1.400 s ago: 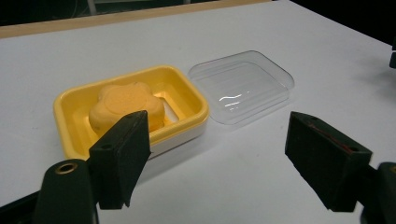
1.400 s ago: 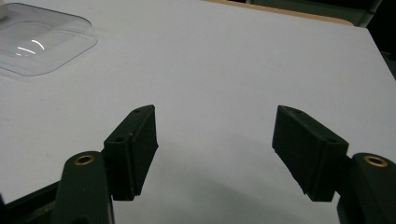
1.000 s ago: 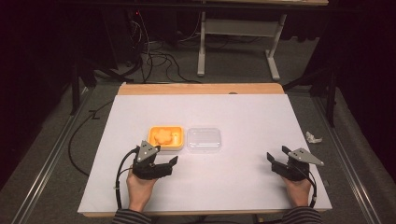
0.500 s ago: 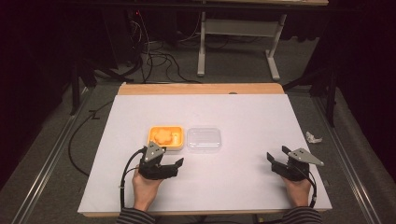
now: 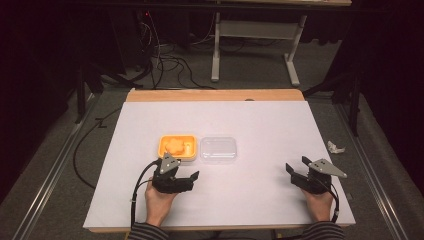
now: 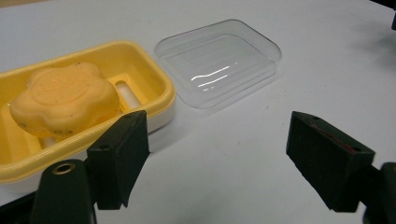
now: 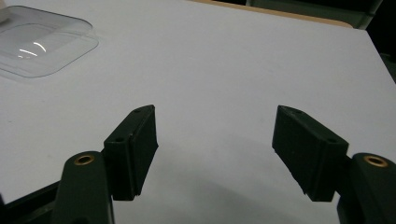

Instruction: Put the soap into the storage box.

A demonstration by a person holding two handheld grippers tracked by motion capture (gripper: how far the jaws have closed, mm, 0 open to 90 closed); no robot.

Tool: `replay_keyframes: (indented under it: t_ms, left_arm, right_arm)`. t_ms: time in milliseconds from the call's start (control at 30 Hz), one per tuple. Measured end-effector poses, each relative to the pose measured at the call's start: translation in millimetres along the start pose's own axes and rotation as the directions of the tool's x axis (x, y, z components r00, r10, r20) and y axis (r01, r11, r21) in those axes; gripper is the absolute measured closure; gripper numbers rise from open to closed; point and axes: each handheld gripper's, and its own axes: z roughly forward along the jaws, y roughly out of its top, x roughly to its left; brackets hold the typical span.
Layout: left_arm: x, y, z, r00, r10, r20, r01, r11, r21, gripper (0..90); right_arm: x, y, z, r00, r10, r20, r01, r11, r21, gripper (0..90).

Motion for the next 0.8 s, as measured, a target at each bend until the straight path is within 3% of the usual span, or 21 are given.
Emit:
replay_keyframes:
  t_ms: [267,800]
  left_arm:
    - [-1.0,-3.1,4.9,1.0,-0.005,-0.005,0.005,1.0,0.006,21.8]
    - [-5.9,-6.3,18.4,0.9996,0.025,-0.014,-0.025,0.999,0.036,21.8]
  right_arm:
    - [-0.1,0.0,0.0,1.0,0.0,0.0,0.0,1.0,-0.001,31.4]
    - [0.1,-0.2,-0.4,1.0,-0.001,-0.001,0.001,1.0,-0.005,31.4]
